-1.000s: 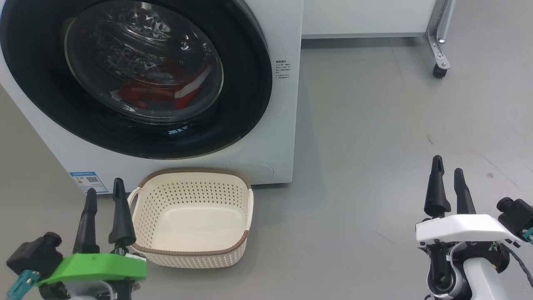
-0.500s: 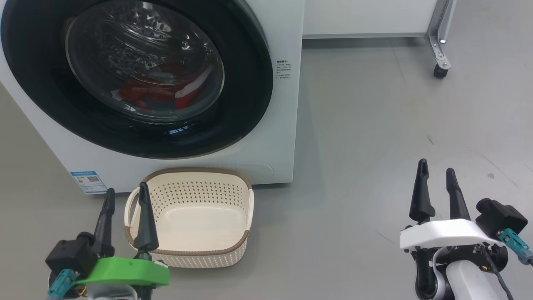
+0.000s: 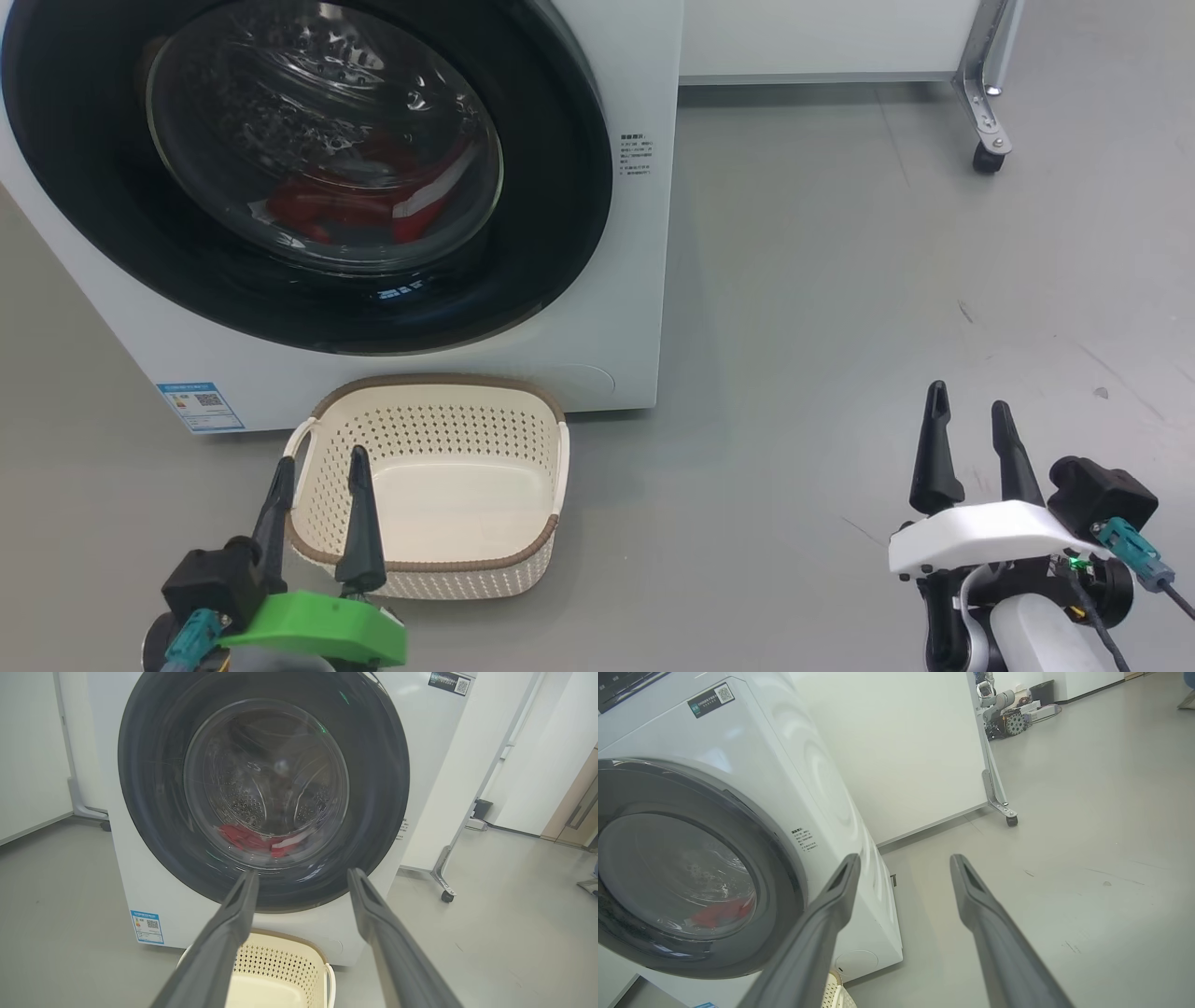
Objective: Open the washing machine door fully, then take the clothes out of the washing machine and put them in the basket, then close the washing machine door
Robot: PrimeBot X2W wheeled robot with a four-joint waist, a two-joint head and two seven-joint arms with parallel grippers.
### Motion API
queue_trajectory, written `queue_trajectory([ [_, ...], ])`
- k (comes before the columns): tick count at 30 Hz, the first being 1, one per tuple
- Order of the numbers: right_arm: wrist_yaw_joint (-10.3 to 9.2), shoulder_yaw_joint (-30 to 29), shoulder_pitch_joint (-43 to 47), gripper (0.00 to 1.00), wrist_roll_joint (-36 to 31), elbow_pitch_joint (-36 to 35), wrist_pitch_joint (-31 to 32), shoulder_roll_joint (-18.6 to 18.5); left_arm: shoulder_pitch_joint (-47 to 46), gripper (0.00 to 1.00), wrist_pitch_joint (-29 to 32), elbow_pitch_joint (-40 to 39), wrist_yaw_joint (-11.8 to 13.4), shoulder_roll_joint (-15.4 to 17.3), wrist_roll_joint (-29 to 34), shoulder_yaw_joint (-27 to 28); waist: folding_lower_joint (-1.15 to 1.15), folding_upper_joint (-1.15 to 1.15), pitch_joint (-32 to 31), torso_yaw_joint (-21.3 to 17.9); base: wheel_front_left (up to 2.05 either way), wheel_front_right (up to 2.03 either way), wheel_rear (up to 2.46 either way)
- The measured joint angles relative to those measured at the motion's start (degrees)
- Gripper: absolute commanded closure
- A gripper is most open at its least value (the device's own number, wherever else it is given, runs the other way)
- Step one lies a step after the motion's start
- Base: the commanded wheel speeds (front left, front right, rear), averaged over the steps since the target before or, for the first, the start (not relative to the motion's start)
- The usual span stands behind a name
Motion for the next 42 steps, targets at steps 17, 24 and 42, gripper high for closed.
queue_trajectory([
  [17, -0.1, 1.11, -0.57, 0.0, -1.89, 2.47, 1.18, -0.01, 0.04, 0.0, 0.0, 5.37, 0.26, 0.01, 0.63, -3.04, 0.0, 0.0, -0.07, -0.16, 0.0, 0.0, 0.0],
  [24, -0.15, 1.23, -1.02, 0.0, -2.01, 2.96, 1.16, -0.01, -0.07, 0.0, 0.0, 5.79, 0.66, 0.0, 0.63, -3.04, 0.0, 0.0, -0.14, -0.31, 0.0, 0.0, 0.0],
  [42, -0.16, 1.77, -1.15, 0.0, -2.01, 3.41, 1.15, -0.02, -0.39, 0.0, 0.0, 6.57, 0.74, 0.0, 0.45, -3.19, 0.0, 0.0, -0.31, -0.07, 0.0, 0.0, 0.0],
])
